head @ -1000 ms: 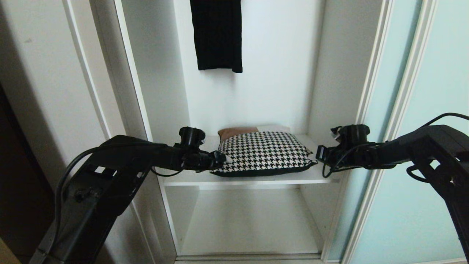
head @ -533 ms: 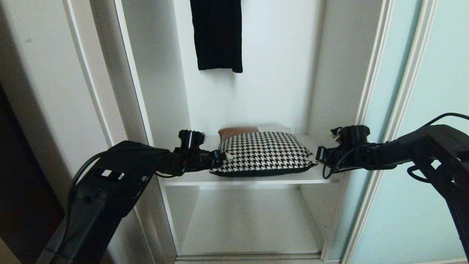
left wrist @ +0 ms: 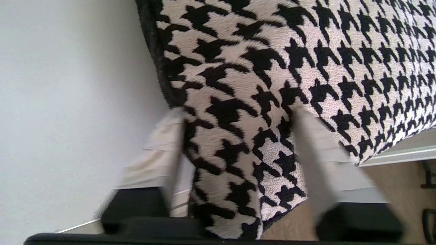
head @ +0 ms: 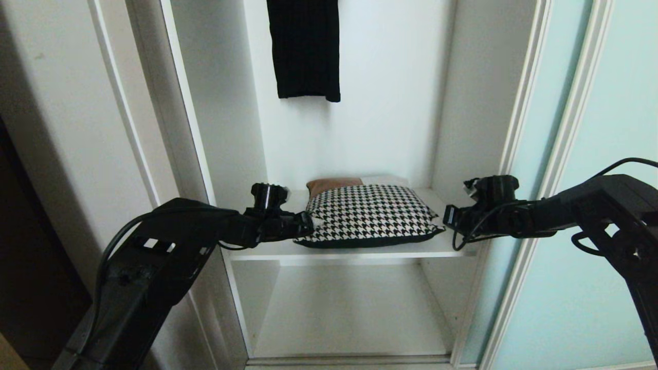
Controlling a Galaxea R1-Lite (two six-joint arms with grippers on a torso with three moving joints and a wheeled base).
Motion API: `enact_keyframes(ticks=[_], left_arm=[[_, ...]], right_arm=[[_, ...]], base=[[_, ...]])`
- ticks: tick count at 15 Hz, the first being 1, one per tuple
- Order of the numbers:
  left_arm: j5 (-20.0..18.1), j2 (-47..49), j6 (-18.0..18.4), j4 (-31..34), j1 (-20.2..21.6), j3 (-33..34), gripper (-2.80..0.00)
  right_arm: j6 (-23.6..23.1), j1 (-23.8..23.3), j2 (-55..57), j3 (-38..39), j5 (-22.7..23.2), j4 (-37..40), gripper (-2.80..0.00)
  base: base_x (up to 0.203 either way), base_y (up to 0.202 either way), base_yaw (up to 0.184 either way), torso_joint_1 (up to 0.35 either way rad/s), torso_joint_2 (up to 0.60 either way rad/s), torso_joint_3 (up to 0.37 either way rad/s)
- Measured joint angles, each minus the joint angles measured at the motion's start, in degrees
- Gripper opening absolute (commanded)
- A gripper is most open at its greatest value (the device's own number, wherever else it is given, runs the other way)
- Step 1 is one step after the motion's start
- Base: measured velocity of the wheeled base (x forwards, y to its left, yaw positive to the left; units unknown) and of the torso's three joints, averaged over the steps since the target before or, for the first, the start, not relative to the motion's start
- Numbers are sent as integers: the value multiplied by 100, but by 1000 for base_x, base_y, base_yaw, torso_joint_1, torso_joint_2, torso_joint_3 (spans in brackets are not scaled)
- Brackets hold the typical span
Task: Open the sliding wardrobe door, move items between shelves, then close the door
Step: Place the pillow on the lower shelf
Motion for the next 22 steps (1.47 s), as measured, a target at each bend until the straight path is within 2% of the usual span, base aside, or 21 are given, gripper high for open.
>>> enact_keyframes(ticks=[4,8,13,18,22], left_arm=[[17,-5,-36,132,-20,1,-280],[130,-201,-69,560,-95,160,-280],[749,-461,-229,613,-158,367,-280],[913,-1081,-342,580,-329,1085,-280],[951,-1765,-336,577,-531,1668,-280]], right_arm=[[-1,0,-5,0,2,0,-280],[-11,0,-78,133,10,-16,-280],[-44,30,-372,717,110,-444,-280],[-62,61,-864,1304,165,-745,-280],[-77,127,-1453,1822,427,-758,-280]], base=[[0,0,0,0,0,0],[0,0,0,0,0,0],[0,0,0,0,0,0],[0,0,0,0,0,0],[0,0,0,0,0,0]])
